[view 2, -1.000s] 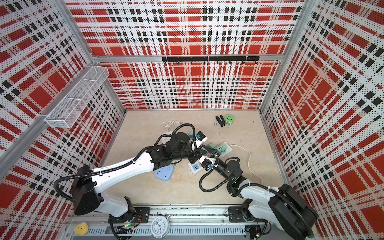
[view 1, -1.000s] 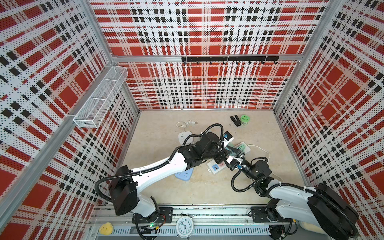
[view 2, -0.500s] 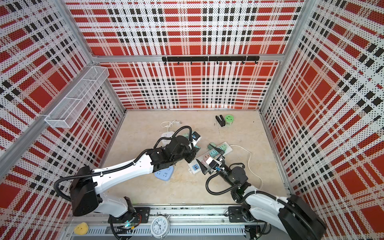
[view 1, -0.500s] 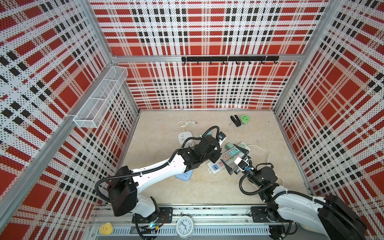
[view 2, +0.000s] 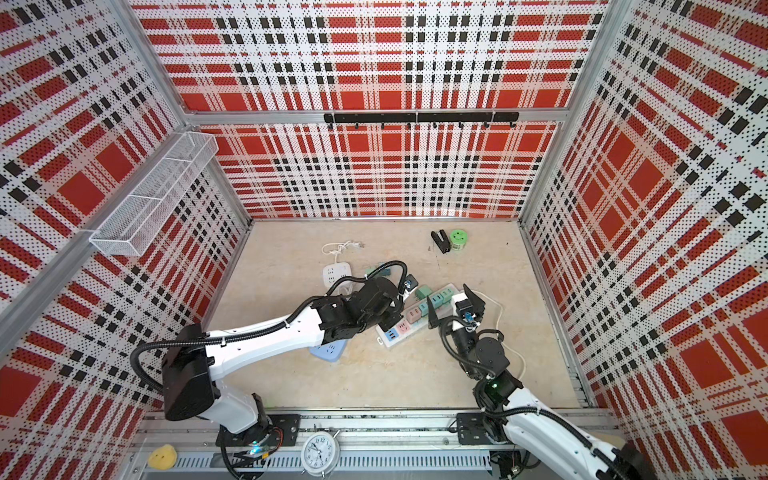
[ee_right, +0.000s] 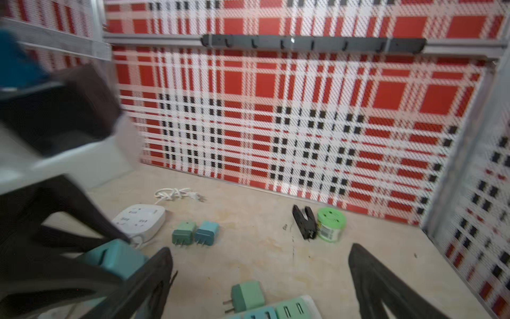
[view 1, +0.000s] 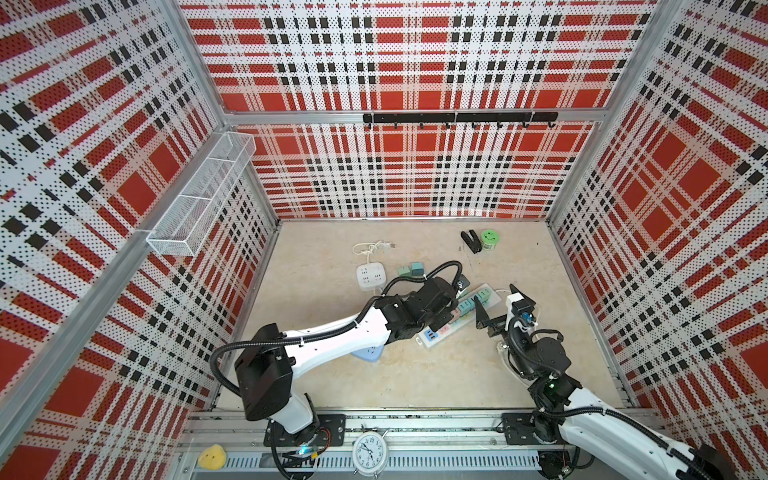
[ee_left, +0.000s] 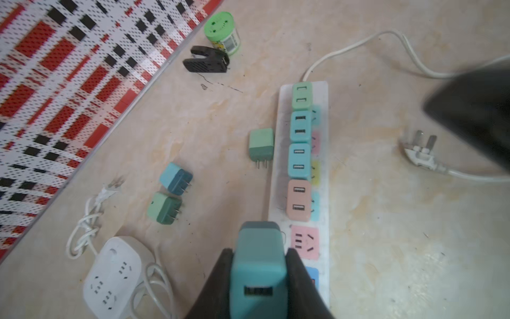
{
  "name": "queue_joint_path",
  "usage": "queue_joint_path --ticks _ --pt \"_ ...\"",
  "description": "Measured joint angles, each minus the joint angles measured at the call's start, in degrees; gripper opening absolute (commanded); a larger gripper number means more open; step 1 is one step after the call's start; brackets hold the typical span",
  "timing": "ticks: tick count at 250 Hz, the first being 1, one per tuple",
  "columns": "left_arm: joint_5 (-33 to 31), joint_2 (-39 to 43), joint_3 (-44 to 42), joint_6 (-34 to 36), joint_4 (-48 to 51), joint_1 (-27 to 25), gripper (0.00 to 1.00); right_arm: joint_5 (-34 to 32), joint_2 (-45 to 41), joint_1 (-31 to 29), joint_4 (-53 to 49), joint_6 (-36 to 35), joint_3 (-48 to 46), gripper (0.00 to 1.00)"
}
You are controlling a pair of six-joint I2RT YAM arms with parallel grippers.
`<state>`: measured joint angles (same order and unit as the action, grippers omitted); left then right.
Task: Insert the plug
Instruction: 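Open right gripper and draw back while left gripper carries adapter over strip, then lower the teal adapter with left gripper into the next strip socket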
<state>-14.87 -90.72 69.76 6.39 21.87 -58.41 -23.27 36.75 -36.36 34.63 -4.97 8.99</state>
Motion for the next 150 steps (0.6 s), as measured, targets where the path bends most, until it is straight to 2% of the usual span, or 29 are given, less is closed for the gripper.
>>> queue_joint_path --ticks 22,64,90,150 --pt "3.1 -0.7 -1.7 0.2 0.1 2.0 0.00 -2.8 0.0 2.2 -6.7 4.9 3.1 1.00" --pt "9.5 -4.3 -1.4 0.6 1.3 4.7 0.00 -5.7 -0.6 3.1 -10.2 10.4 1.9 1.00" --pt "11.6 -4.6 -1.4 1.0 1.8 4.2 0.00 -4.9 -1.8 5.2 -12.6 12.8 -0.2 1.00" --pt "15.6 -5.6 -0.6 1.1 2.1 3.6 0.00 1.9 -1.0 14.4 -14.3 18.2 -1.3 1.00"
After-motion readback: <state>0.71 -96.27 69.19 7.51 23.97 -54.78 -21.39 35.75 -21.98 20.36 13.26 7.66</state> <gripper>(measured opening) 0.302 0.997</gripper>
